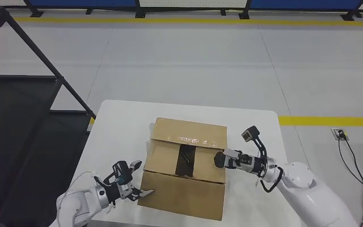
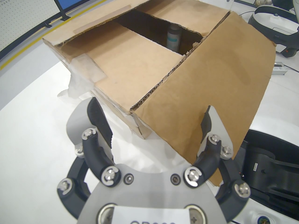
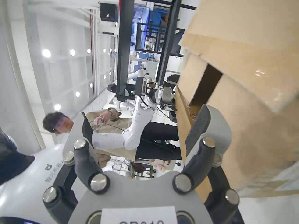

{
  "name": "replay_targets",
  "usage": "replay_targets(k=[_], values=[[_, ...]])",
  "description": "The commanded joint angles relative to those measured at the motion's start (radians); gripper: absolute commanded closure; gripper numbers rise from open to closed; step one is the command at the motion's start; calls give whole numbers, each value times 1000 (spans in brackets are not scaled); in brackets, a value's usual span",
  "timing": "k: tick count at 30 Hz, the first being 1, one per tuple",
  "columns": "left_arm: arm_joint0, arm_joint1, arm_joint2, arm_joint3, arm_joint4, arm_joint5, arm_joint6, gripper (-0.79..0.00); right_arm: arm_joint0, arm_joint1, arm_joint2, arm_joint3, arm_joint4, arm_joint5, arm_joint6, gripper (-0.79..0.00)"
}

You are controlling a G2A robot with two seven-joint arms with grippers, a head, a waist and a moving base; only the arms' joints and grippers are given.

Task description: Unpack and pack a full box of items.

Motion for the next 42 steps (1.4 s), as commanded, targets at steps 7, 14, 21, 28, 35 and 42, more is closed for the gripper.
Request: replay_targets(k=[7,14,21,28,35,42], values=[[0,0,0,0,0,0,0,-785,37,-23,-8,52,-15,101,-49,-785],[0,0,0,0,0,0,0,-785,70,-55,-4,82,28,37,-117,-785],[0,0,0,0,0,0,0,-785,144,-102,-27,162,42,12,-274,-785],[0,0,0,0,0,0,0,-785,257,-181,-122,291,-44,-40,-478,-785],[0,0,0,0,0,0,0,-785,346,-253,-203,411,-193,-38,-642,-785],[0,0,0,0,0,0,0,-785,392,-304,-244,519,-301,-22,-717,-785]])
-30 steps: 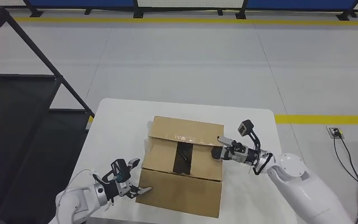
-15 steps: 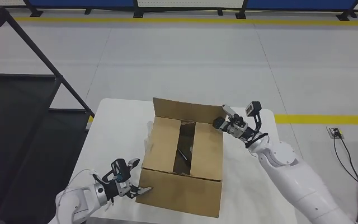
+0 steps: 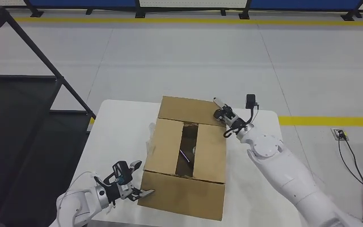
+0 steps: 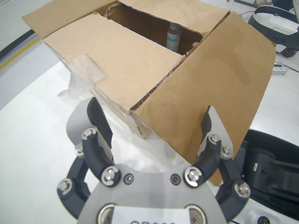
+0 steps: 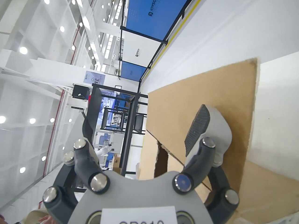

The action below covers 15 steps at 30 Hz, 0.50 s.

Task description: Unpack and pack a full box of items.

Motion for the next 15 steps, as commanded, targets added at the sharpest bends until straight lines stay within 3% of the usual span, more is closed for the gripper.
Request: replay_targets(k=[1,15], values=[[0,0,0,0,0,0,0,-785,8,-11,-6,26,-18,13,2,-785],[3,4,20,15,-3,41,-12,-785,9,-47,38,132,-39,-10,47,-785]])
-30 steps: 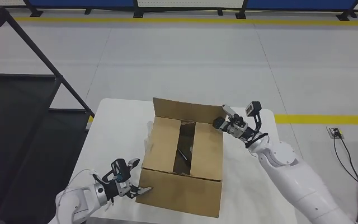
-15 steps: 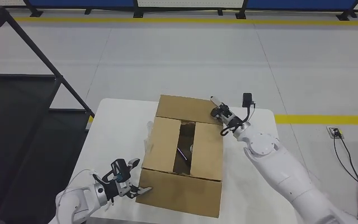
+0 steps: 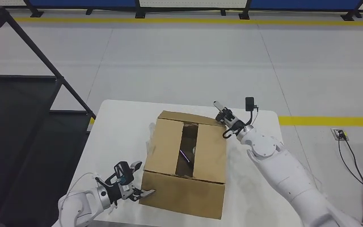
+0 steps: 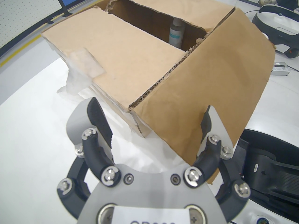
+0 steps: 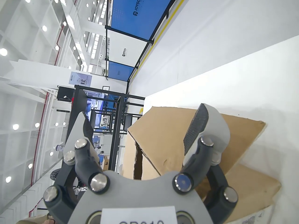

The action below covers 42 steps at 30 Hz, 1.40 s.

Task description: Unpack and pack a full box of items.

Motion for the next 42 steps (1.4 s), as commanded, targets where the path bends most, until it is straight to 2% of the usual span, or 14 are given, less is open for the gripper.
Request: replay_targets(k=[1,6,10,13,15,17,21,23,28,34,42], values=[[-2,2,3,5,-1,4,-2,-785,-4,-2,12,5,1,-8,3,-785],[2,8,-8,-4,-27,-13,31,-785,-22,1,50,-20,3,-63,7,-785],[11,18,-59,2,-100,-70,90,-785,-57,14,97,-104,2,-111,35,-785],[16,26,-101,16,-153,-73,122,-785,-93,26,123,-195,-13,-104,75,-785],[17,30,-135,35,-177,-41,117,-785,-120,34,139,-263,-8,-81,136,-785],[17,30,-152,43,-179,50,85,-785,-145,44,152,-326,-8,-41,204,-785],[15,25,-139,56,-227,143,49,-785,-188,57,167,-426,-29,36,301,-785],[7,20,-114,58,-212,249,8,-785,-213,63,174,-478,-37,77,350,-785],[-30,8,-28,79,-175,385,-51,-785,-249,70,175,-554,-118,161,376,-785],[-68,1,54,98,-119,413,-51,-785,-263,64,156,-586,-190,252,360,-785],[-70,2,77,97,-103,386,-18,-785,-254,45,134,-560,-190,298,367,-785]])
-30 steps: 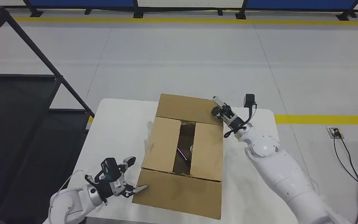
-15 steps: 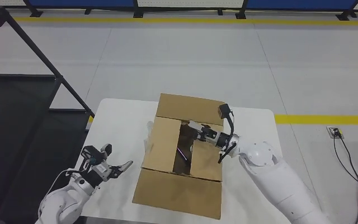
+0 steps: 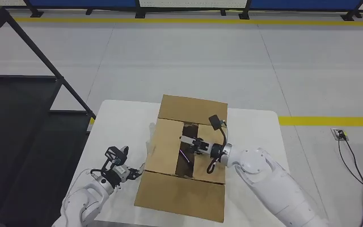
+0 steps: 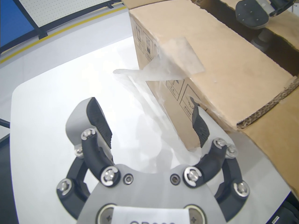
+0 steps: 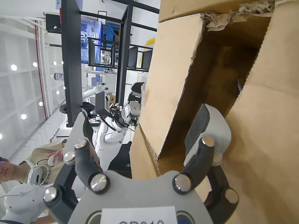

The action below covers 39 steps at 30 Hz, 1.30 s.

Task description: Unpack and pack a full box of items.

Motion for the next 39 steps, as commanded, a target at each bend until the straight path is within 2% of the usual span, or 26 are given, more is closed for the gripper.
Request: replay_targets(k=[1,12,26,34,39], values=[[4,0,6,-5,5,-4,8,-785,5,-5,-6,13,2,2,6,-785],[15,2,25,-20,23,4,16,-785,49,-52,-65,122,36,-24,32,-785],[57,12,-48,-36,-10,60,25,-785,101,-110,-61,262,277,-162,179,-785],[47,10,-49,-10,-36,103,-5,-785,108,-128,-49,243,321,-196,209,-785],[-15,6,-13,60,-40,96,-41,-785,103,-134,-43,210,298,-199,191,-785]])
